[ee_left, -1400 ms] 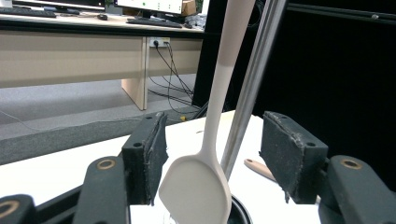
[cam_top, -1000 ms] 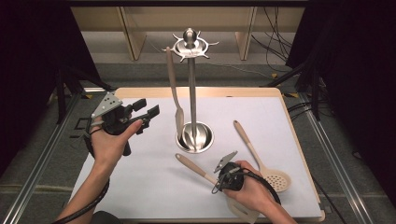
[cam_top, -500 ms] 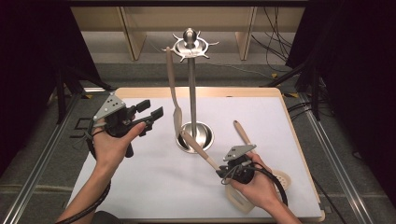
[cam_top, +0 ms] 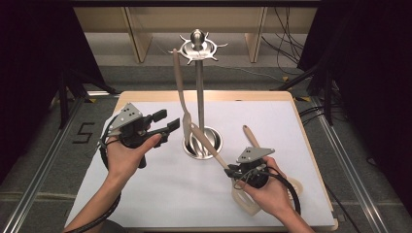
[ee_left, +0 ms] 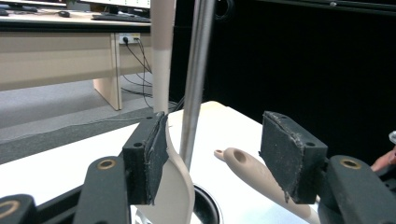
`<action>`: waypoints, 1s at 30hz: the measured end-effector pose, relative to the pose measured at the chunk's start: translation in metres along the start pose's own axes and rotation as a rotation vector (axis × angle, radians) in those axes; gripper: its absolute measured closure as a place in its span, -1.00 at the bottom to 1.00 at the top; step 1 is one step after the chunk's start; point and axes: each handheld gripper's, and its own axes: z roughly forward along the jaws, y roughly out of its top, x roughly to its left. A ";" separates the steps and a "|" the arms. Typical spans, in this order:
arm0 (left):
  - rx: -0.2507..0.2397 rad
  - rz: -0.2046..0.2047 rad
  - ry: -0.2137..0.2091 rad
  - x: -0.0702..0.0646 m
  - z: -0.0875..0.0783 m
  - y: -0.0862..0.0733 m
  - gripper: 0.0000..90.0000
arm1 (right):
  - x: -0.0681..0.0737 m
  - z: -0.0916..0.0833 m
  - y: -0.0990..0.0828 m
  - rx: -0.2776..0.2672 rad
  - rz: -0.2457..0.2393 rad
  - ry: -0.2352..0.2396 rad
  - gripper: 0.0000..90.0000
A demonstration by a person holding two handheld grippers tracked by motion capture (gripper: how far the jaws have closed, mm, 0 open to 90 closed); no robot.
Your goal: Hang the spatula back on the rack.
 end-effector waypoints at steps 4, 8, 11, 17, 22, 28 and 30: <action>0.004 -0.002 -0.017 -0.005 0.002 0.000 -0.11 | 0.000 -0.004 0.004 -0.021 0.012 0.001 0.76; 0.007 0.007 -0.037 -0.010 0.007 -0.001 -0.11 | 0.000 -0.008 0.007 -0.051 0.022 -0.008 0.76; 0.012 -0.002 -0.049 -0.014 0.010 -0.001 -0.11 | -0.001 -0.010 0.009 -0.067 0.010 -0.006 0.76; 0.018 -0.007 -0.076 -0.021 0.017 -0.003 -0.11 | 0.000 -0.013 0.011 -0.090 0.004 -0.013 0.76; 0.022 -0.012 -0.085 -0.022 0.020 -0.004 -0.11 | -0.001 -0.017 0.012 -0.101 0.020 -0.033 0.76; 0.016 -0.012 -0.085 -0.021 0.019 -0.001 -0.11 | -0.007 -0.025 0.015 -0.129 0.022 -0.049 0.76; 0.013 -0.011 -0.077 -0.019 0.019 0.000 -0.11 | -0.010 -0.027 0.016 -0.140 0.021 -0.050 0.76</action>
